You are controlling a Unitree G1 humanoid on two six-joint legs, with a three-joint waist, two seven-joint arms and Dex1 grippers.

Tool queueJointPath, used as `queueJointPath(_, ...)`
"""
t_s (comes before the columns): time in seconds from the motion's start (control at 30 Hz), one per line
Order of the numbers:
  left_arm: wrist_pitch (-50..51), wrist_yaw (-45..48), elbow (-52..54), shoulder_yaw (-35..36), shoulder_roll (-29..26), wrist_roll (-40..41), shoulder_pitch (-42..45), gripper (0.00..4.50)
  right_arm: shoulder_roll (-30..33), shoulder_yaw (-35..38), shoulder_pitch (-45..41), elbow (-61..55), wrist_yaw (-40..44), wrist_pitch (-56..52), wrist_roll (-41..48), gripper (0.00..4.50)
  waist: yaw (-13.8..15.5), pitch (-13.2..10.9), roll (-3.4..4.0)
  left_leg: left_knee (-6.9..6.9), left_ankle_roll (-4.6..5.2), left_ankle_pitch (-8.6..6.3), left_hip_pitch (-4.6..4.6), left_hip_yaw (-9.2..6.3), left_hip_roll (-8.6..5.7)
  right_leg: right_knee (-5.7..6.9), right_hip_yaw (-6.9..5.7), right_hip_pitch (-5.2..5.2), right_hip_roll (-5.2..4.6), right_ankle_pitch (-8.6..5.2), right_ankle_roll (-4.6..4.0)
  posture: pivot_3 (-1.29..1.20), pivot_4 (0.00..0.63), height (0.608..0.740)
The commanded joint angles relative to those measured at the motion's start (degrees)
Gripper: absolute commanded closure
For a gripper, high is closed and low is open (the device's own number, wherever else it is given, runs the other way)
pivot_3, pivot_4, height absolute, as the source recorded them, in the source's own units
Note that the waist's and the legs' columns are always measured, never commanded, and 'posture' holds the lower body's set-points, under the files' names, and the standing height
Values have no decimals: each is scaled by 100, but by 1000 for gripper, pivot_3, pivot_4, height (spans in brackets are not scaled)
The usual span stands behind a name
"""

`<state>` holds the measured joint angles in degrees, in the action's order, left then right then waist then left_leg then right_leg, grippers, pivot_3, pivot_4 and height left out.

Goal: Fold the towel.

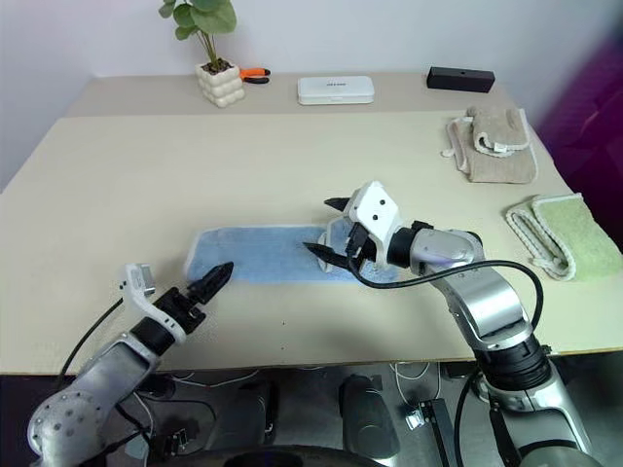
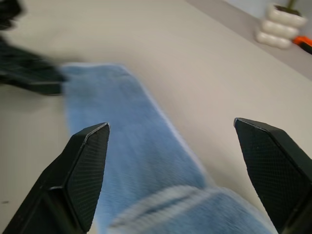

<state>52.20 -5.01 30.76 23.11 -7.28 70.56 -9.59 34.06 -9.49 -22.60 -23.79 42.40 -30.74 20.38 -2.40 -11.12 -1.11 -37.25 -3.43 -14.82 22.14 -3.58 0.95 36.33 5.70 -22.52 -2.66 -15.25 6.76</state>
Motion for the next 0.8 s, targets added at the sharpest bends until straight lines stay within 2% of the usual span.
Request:
queueJointPath(0.03,-95,-935,-492,200,69,338,49,0,-43,-22,19,-248,-15,24,-37,226,-3,0,0,0,0,0,-4,0,0,0,0,2,0,1,-3,0,150,734)
queueJointPath(0.13,-287,-1346,-589,225,139,722,81,0,-25,-123,83,-255,6,73,-129,226,-4,4,2,1,-2,1,-15,0,-1,-2,1,9,0,5,-8,0,150,734)
queueJointPath(0.2,-273,-1309,-471,129,-6,748,-91,0,-41,-146,124,-299,-1,59,-146,226,-16,6,5,2,-3,1,-18,0,-1,-3,1,10,1,6,-10,0,150,734)
queueJointPath(0.57,-577,-533,-102,210,-867,1463,-1168,0,-115,-272,135,-258,25,109,-256,226,-157,13,10,33,-4,-1,21,7,0,-21,15,-42,4,4,-12,0,150,734)
queueJointPath(0.7,-851,-862,-268,128,-787,1588,-1290,0,-154,-333,134,-228,33,143,-301,226,-154,13,10,30,-4,-1,22,8,-1,-23,16,-43,2,4,-12,0,150,734)
queueJointPath(0.8,-992,-1202,-626,15,-785,1322,-1030,0,-183,-387,144,-204,57,171,-351,226,-150,20,21,27,-5,-2,19,7,-1,-24,16,-40,2,5,-14,0,150,734)
